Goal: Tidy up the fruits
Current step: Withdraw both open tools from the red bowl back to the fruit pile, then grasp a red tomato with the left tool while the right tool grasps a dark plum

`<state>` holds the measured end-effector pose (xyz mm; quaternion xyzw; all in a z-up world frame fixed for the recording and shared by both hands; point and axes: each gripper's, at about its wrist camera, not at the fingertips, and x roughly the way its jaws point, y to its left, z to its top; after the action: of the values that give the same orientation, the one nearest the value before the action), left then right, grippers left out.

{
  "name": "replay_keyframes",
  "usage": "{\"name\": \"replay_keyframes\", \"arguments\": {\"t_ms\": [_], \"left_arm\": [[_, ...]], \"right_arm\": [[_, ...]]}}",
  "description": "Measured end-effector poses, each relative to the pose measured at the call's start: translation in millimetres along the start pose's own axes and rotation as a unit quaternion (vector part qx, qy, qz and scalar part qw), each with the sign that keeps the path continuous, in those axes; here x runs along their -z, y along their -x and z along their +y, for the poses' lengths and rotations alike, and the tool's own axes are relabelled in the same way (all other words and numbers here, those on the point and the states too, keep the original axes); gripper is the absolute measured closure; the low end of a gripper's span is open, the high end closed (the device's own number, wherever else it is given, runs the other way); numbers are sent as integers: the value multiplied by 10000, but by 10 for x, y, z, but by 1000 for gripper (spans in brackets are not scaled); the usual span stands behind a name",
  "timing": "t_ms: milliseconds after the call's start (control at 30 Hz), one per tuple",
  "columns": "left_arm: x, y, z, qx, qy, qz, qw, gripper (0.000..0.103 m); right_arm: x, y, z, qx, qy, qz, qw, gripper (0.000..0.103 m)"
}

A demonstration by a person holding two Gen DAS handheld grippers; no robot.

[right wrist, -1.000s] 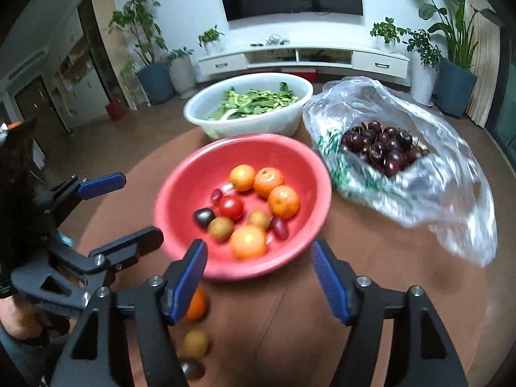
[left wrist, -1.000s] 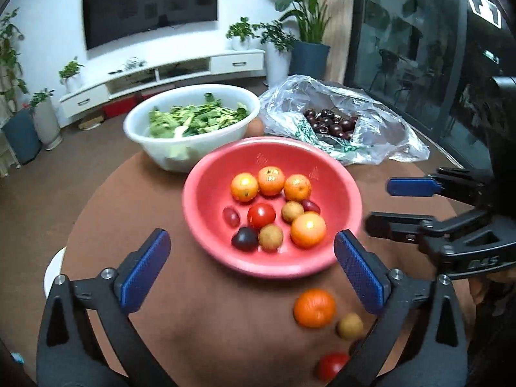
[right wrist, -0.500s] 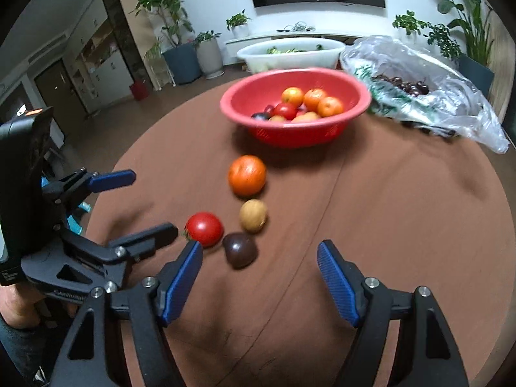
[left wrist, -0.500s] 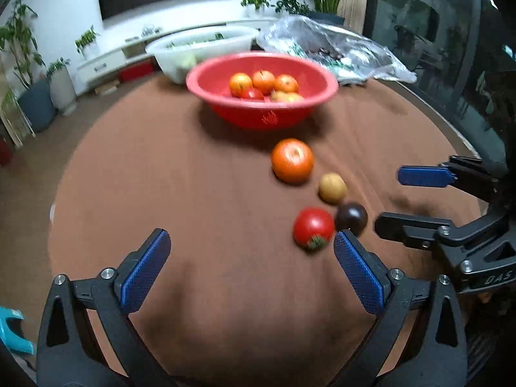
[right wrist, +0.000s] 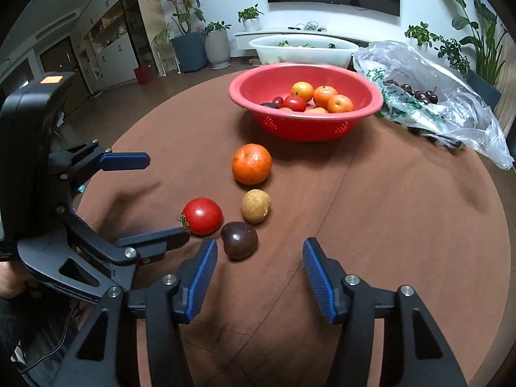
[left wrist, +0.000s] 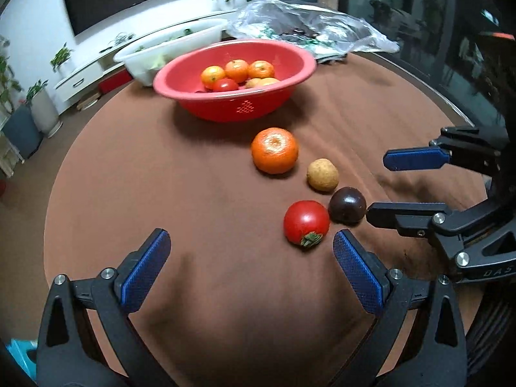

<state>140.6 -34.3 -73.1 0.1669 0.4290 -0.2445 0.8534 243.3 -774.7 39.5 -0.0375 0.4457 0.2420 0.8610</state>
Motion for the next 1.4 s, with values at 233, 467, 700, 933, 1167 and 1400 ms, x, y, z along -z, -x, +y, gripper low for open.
{"name": "replay_keyframes", "arguments": {"t_ms": [233,467,700,933,1167,1400], "left_arm": [[-119,-163,-50,279,-238,144,9992,14],[-140,-247,-75,541,-272,288,9977,39],[-153,-242,-129,826,-298,334,9956,74],[-108,-185,-45,920,-26,295,9953,74],[-54,-86,28,940,182,200,9952,74],[23,-43,84,952,326,164,9948,74]], "right_arm": [[23,42,-48,89,58,36,9999,43],[34,19,-54,44,102,134,9998,43],[47,-41,11,-60,257,265,9993,45],[-22,-112,110,-188,467,331,9982,51],[-82,-216,167,-222,588,430,9971,55],[-114,-343,224,-216,734,596,9953,60]]}}
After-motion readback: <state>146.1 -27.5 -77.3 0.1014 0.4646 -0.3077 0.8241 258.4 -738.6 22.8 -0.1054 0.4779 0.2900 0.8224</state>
